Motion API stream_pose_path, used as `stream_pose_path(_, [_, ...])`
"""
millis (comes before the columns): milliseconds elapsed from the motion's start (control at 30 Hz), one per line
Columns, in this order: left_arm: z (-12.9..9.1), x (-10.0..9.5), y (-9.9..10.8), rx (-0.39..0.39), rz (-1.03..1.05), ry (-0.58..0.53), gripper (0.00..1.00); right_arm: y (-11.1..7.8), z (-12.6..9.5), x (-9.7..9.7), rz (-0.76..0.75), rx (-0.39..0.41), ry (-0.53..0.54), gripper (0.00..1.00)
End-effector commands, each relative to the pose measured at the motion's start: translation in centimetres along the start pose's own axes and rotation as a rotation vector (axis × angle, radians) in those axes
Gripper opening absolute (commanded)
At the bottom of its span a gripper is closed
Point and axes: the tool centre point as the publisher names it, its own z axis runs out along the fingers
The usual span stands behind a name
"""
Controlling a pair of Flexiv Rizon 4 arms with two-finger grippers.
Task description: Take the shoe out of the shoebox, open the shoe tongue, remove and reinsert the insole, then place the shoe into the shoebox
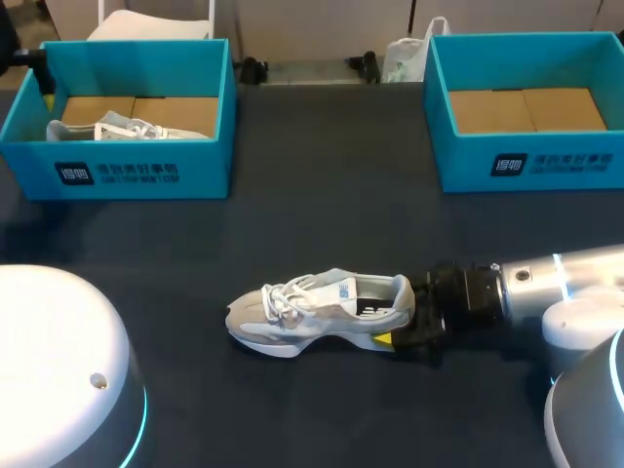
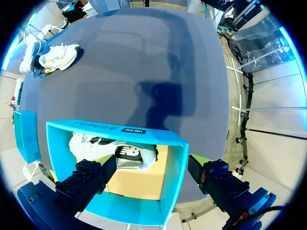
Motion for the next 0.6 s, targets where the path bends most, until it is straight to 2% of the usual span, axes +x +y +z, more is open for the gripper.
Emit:
stream_pose_path(33, [0.0, 0.0, -0.2, -0.004, 0.0, 0.002, 1.0, 0.0, 0.3, 0.0, 0.001, 0.006, -0.001, 0.0])
stream_pose_path(133, [-0.8, -0.8, -1.3, -0.013, -0.028, 0.02, 1.0, 0.0, 0.3, 0.0, 0.001, 0.006, -0.001, 0.0])
stream_pose_path(267, [-2.0, -2.3, -3.3, -0.012, -0.172, 0.048, 1.0, 0.0, 0.3, 0.0, 0.001, 0.006, -0.001, 0.0])
stream_pose_path(367, [-2.5, -4.2, -5.6, -0.002, -0.487, 0.084, 1.0, 0.0, 0.3, 0.0, 0.001, 0.006, -0.001, 0.0])
stream_pose_path(433, [-2.6, -4.9, -6.6, 0.016, -0.594, 0.091, 1.0, 0.0, 0.3, 0.0, 0.001, 0.006, -0.001, 0.0])
stream_pose_path(467, [-2.8, -5.2, -7.4, -0.063, -0.647, 0.057, 1.0, 0.0, 0.3, 0.0, 0.001, 0.006, -0.001, 0.0])
stream_pose_path(600, [-2.8, -5.2, -7.4, -0.063, -0.647, 0.057, 1.0, 0.0, 0.3, 0.0, 0.001, 0.006, -0.001, 0.0])
